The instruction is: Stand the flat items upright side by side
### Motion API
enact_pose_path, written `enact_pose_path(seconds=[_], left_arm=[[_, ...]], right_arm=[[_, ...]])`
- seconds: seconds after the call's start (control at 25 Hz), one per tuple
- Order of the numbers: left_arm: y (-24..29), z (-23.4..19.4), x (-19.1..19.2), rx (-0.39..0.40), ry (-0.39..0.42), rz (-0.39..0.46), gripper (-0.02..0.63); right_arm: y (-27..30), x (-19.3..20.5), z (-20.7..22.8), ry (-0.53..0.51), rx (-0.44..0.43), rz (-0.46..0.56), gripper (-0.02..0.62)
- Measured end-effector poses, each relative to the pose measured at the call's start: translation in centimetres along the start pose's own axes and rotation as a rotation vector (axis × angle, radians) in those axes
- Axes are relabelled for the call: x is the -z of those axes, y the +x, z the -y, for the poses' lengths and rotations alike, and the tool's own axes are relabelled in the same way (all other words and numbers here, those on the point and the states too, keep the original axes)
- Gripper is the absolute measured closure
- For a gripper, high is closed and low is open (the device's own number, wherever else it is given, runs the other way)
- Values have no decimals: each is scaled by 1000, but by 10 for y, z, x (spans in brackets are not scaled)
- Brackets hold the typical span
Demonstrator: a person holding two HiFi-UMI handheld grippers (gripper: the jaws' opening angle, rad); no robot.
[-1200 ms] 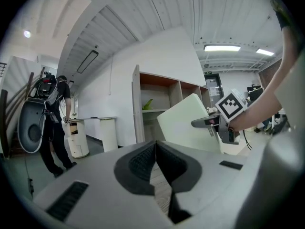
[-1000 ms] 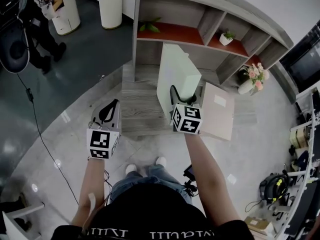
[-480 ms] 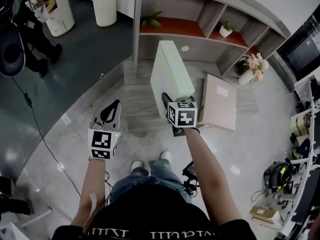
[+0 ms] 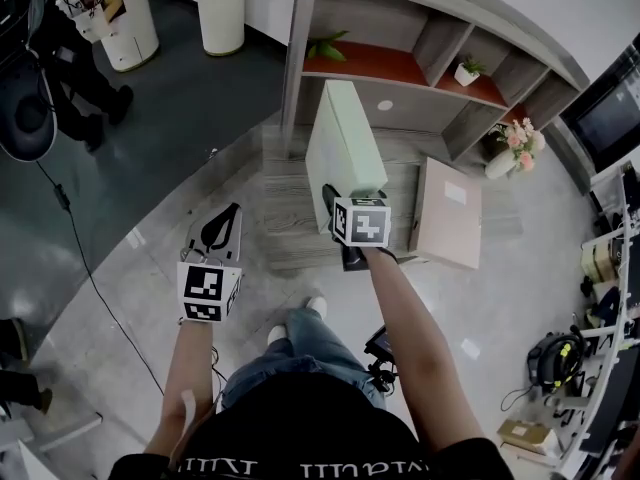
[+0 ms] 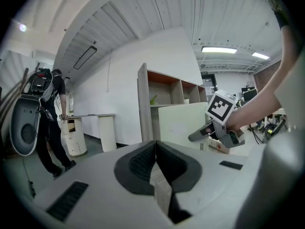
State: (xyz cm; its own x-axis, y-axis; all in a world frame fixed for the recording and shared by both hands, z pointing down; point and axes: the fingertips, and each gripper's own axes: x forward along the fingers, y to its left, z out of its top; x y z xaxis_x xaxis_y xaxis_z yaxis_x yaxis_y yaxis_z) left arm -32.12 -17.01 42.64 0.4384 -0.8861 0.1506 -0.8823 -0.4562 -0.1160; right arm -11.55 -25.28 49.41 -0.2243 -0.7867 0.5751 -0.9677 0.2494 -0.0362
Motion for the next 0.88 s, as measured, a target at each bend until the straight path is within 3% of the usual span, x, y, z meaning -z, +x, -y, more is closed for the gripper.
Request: enact_pose_path(seconds=[0.88], left_arm=[[18,-57,-5,-149,-21,-5,594]], right_arm=[[73,-54,-26,-15,-38,-7,285]])
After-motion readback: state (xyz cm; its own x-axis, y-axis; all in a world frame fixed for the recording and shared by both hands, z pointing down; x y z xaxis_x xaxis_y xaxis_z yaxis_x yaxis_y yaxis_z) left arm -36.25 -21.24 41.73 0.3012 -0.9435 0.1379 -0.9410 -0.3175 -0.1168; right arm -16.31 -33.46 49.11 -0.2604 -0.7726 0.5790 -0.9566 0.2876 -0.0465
